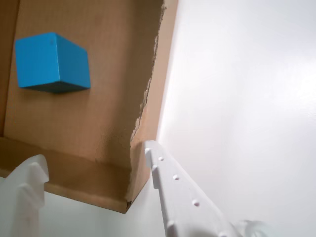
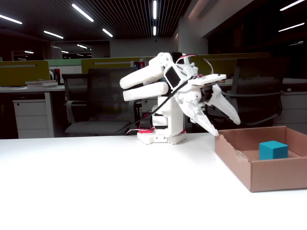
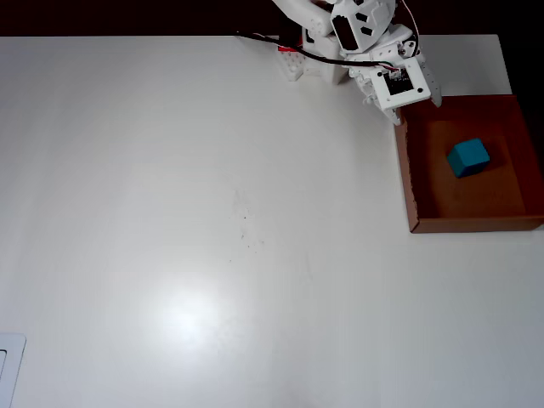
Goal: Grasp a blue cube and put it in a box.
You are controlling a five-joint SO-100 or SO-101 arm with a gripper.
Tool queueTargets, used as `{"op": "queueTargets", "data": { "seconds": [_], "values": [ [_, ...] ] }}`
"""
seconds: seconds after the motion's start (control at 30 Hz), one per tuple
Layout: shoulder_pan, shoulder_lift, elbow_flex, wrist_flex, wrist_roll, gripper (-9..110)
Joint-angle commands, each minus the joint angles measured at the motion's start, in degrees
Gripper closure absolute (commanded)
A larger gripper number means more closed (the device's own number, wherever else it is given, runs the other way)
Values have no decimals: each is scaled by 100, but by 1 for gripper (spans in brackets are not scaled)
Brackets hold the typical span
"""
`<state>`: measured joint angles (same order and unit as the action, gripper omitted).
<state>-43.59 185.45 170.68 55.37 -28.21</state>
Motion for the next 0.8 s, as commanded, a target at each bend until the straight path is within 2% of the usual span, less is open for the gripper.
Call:
{"op": "queueTargets", "data": {
  "seconds": [0.0,0.77],
  "values": [
    [-53,44,-44,26,18,77],
    [-97,26,-44,202,-44,77]
  ]
}}
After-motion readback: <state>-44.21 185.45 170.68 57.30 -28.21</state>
